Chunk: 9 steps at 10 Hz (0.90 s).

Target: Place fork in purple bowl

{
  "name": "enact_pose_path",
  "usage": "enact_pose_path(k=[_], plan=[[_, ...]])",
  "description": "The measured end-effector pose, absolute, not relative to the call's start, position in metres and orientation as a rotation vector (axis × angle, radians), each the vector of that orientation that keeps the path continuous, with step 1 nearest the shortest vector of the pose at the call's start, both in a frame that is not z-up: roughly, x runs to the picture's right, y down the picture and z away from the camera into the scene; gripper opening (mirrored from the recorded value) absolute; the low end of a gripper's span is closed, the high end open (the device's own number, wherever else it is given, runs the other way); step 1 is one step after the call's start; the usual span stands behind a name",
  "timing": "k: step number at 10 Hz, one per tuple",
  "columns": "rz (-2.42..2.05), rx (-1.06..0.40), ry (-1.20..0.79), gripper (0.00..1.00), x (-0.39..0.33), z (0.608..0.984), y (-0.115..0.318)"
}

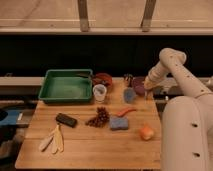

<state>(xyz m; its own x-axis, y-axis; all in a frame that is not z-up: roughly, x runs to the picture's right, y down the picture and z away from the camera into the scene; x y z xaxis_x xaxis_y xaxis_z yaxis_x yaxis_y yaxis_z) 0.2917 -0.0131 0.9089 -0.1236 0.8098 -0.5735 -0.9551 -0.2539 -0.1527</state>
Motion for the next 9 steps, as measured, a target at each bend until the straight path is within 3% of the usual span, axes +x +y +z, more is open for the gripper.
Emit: enact_pose_path(k=[9], plan=[[1.633,-0.652,0.349,0.0,0.278,0.942,-0.034]])
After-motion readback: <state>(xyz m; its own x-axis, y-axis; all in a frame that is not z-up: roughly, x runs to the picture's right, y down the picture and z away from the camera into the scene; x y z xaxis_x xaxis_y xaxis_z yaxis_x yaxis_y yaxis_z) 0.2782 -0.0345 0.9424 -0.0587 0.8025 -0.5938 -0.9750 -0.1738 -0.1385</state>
